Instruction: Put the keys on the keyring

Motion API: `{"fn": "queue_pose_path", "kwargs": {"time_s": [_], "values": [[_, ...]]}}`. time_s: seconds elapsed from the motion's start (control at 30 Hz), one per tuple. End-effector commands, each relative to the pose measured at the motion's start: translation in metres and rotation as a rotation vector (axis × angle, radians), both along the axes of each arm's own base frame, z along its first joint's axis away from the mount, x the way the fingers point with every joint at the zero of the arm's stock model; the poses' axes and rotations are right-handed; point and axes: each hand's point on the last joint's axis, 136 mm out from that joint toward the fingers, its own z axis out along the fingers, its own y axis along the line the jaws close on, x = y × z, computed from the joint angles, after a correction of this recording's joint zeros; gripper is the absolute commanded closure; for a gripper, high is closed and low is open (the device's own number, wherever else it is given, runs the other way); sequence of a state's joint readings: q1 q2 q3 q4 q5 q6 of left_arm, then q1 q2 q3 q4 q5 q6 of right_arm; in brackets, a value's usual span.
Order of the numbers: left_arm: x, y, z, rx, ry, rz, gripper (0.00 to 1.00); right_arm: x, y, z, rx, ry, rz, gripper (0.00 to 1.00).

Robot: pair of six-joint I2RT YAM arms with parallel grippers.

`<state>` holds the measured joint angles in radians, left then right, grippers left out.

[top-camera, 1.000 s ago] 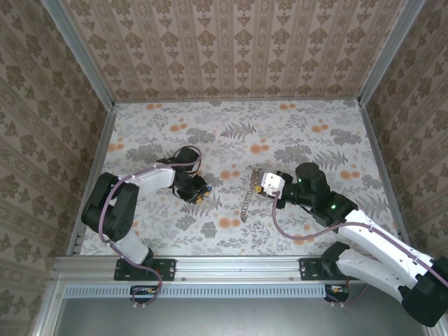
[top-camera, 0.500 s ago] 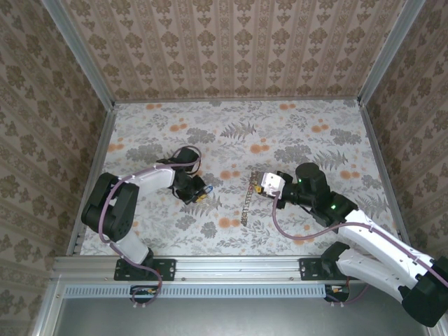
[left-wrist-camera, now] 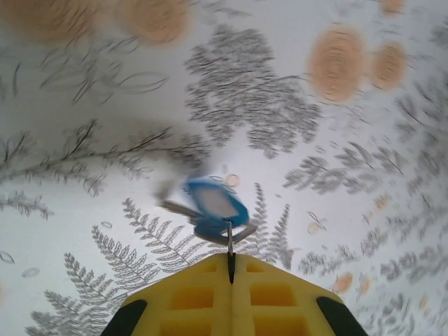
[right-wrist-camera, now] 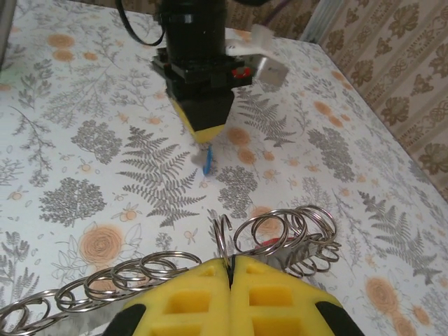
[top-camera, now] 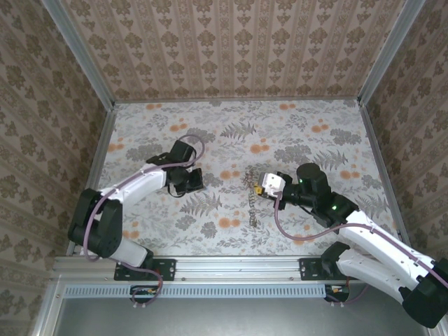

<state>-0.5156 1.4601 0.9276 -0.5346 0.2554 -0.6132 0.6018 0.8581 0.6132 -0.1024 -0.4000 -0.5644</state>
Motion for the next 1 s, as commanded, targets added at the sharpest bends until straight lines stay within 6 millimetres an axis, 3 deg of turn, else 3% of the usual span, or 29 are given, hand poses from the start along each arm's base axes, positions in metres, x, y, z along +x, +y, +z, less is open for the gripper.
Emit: {"fn": "queue_pose_path", "kwargs": {"time_s": [0.0,0.1,0.23,0.4,0.6,0.77,0.97], "values": [[0.001,-0.013,0.041,-0.006,-0.242,-0.324,1.0,-0.011,0.011,0.009,0.052,0.036,0.078,1.0],[-0.007,-0.023,0.074,-0.019,-0.477,-0.541,1.0,-0.025,0.019,0.006,0.061,0.078,0.176,1.0],[-0.037,-0.042,0.118,-0.099,-0.805,-0.869,1.0,-0.039,0.026,0.008,0.062,0.15,0.268,1.0],[-0.076,-0.05,0.146,-0.165,-1.058,-1.187,1.0,-0.045,0.033,0.011,0.097,0.179,0.325,1.0],[-0.096,-0.062,0.156,-0.205,-1.159,-1.366,1.0,-0.049,0.043,0.017,0.136,0.184,0.37,1.0],[-0.098,-0.074,0.16,-0.214,-1.249,-1.416,1.0,-0.052,0.051,0.014,0.142,0.192,0.392,1.0],[-0.11,-0.082,0.154,-0.248,-1.258,-1.503,1.0,-0.047,0.055,0.011,0.149,0.203,0.378,1.0]]}}
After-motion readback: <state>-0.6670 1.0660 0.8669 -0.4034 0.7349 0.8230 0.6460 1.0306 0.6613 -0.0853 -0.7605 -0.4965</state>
